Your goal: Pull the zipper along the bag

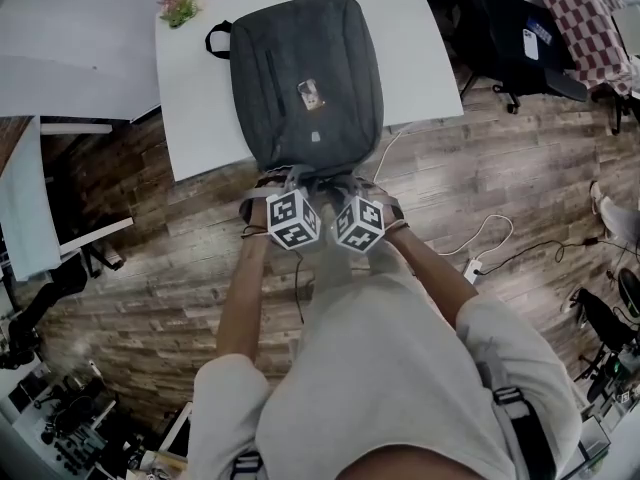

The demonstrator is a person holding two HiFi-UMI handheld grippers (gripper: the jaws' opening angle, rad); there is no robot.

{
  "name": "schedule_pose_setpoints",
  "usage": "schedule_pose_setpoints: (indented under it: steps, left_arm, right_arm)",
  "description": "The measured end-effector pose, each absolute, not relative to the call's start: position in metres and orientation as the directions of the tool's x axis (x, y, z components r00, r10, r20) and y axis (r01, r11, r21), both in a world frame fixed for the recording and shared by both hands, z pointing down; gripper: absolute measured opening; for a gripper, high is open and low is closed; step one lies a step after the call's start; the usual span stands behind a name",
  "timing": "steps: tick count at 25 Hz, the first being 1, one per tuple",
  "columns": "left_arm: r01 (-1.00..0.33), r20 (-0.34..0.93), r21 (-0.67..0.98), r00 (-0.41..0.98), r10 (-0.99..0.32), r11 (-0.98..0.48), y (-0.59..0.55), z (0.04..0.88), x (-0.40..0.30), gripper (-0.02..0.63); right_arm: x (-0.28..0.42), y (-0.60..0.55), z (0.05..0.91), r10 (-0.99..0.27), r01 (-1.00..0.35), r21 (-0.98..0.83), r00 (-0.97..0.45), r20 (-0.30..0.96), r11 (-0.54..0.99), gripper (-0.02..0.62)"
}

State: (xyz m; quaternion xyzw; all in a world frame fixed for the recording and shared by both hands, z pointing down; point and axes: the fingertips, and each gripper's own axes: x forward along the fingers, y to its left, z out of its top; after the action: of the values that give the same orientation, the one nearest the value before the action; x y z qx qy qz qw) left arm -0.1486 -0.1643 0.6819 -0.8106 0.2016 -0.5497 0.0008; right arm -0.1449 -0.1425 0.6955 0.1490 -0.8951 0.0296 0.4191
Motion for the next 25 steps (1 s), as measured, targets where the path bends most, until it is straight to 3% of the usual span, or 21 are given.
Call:
schedule_pose_setpoints:
  steps: [8, 11, 12, 18, 20, 25]
  left_arm:
    - [-0.414, 0.857, -0.255, 0.321, -0.402, -0.874, -0.161, 0.683, -0.150, 0.079]
    - [-0.506, 0.834, -0.249, 0.322, -0.449, -0.826, -0.157, 0.679, -0.157, 0.235]
    - [-0.551, 0.820, -0.237, 0.329, -0.469, -0.800, -0.156, 0.675, -0.160, 0.247]
    - [-0.813, 0.710, -0.098, 0.347, -0.613, -0.574, -0.155, 0.651, -0.179, 0.221]
    - [-0.864, 0.674, -0.043, 0.346, -0.653, -0.502, -0.158, 0.642, -0.183, 0.172]
    - [-0.930, 0.562, 0.062, 0.333, -0.757, -0.363, -0.172, 0.612, -0.189, 0.158]
  right_arm:
    - [-0.128, -0.146, 0.693, -0.296, -0.333, 0.098, -0.619, 0.727, 0.938, 0.029]
    - [-0.121, -0.147, 0.688, -0.310, -0.366, 0.082, -0.625, 0.717, 0.927, 0.095]
    - [-0.116, -0.148, 0.685, -0.317, -0.384, 0.072, -0.626, 0.713, 0.921, 0.109]
    - [-0.081, -0.171, 0.662, -0.427, -0.572, -0.006, -0.619, 0.659, 0.820, 0.091]
    - [-0.072, -0.181, 0.652, -0.467, -0.622, -0.021, -0.609, 0.641, 0.783, 0.085]
    - [-0.047, -0.204, 0.626, -0.561, -0.711, -0.036, -0.584, 0.586, 0.702, 0.072]
